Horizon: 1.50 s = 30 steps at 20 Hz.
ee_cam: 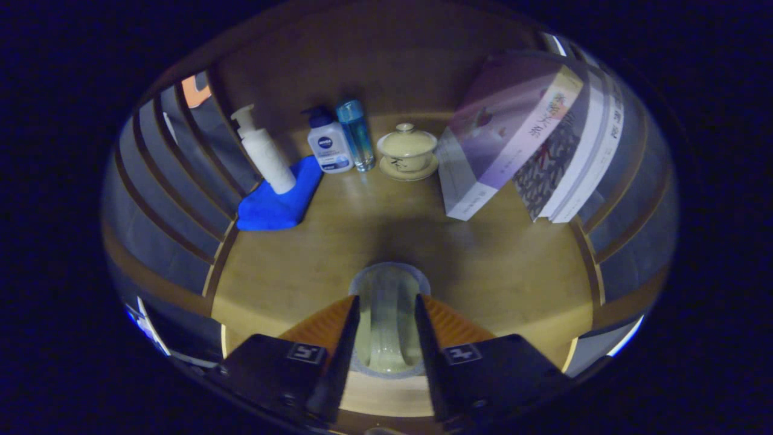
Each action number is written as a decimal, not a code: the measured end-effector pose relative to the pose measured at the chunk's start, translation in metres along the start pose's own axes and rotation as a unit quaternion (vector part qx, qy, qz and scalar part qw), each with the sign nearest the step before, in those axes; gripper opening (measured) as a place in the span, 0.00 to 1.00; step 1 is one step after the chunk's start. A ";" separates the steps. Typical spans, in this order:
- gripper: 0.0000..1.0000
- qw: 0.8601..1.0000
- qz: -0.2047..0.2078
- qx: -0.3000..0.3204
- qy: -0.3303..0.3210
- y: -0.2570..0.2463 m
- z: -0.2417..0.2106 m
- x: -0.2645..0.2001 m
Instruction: Pull open the drawer, take out the items inside it, and place them on the countertop above the cabinet.
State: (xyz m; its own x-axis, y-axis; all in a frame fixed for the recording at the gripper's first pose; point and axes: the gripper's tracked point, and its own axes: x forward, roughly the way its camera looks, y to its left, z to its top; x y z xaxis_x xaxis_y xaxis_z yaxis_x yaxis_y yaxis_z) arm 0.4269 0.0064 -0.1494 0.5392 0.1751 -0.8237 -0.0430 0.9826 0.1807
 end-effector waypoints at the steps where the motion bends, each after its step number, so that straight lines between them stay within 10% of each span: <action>1: 0.55 1.000 0.016 0.012 -0.006 0.004 -0.001 -0.002; 4: 0.77 0.998 0.032 0.019 -0.045 0.005 -0.002 -0.016; 15: 0.82 0.969 0.005 -0.050 -0.242 0.013 -0.029 -0.113; 18: 1.00 0.961 0.030 -0.038 -0.271 0.027 -0.062 -0.147; 30: 1.00 0.902 -0.023 -0.068 -0.425 0.005 -0.179 -0.215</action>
State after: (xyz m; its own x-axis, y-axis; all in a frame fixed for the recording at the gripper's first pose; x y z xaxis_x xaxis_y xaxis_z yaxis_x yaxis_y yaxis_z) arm 0.1605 -0.0152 -0.0678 0.9909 0.0793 -0.1090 -0.0752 0.9963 0.0410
